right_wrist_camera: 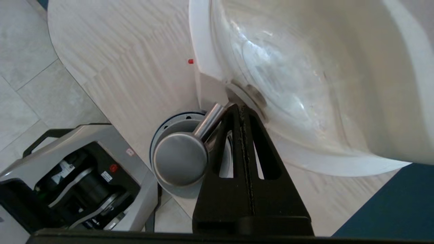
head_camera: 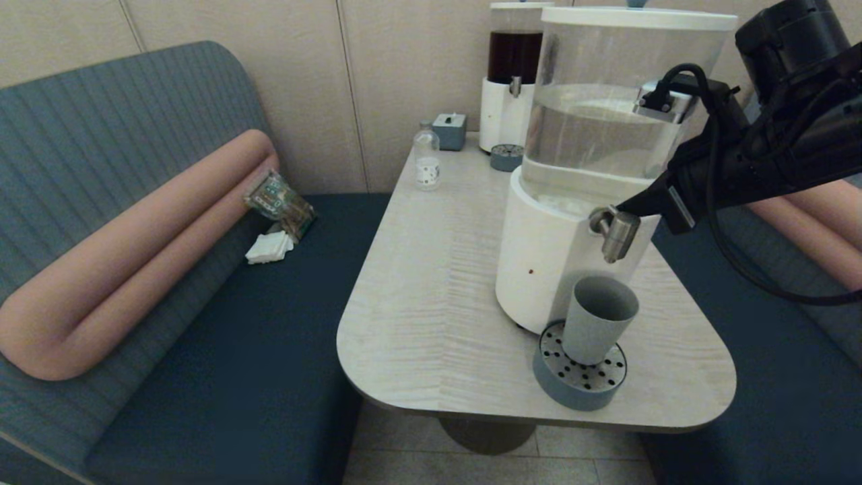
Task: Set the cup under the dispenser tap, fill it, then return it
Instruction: Turn on the faucet
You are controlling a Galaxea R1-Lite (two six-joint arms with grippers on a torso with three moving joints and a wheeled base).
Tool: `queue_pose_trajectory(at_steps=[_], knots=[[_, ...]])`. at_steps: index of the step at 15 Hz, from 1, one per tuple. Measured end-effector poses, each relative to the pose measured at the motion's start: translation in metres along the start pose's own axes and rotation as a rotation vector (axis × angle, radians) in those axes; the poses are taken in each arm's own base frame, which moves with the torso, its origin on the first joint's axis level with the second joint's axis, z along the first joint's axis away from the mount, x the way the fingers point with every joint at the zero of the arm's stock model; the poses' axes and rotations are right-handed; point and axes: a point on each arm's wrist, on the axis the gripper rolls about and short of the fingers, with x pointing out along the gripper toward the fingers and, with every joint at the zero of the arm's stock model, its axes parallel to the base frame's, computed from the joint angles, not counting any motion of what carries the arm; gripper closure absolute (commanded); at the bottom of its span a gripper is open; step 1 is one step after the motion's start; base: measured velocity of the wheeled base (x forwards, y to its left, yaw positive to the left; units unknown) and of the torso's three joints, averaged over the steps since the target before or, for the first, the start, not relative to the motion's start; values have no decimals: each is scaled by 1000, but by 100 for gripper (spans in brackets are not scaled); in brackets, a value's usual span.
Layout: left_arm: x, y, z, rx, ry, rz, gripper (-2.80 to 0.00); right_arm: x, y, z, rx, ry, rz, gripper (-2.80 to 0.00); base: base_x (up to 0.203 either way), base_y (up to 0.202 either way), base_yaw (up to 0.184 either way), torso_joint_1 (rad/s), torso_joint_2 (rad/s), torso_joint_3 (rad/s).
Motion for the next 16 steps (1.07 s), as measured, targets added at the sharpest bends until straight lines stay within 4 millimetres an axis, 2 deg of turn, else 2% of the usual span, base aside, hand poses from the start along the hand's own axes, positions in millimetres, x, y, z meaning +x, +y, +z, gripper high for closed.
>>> queue_pose_trajectory(at_steps=[16], knots=[[0,0,0,0,-1,0,0,5,10,4,-57,-24,72,0,0,0,0,0,0,0]])
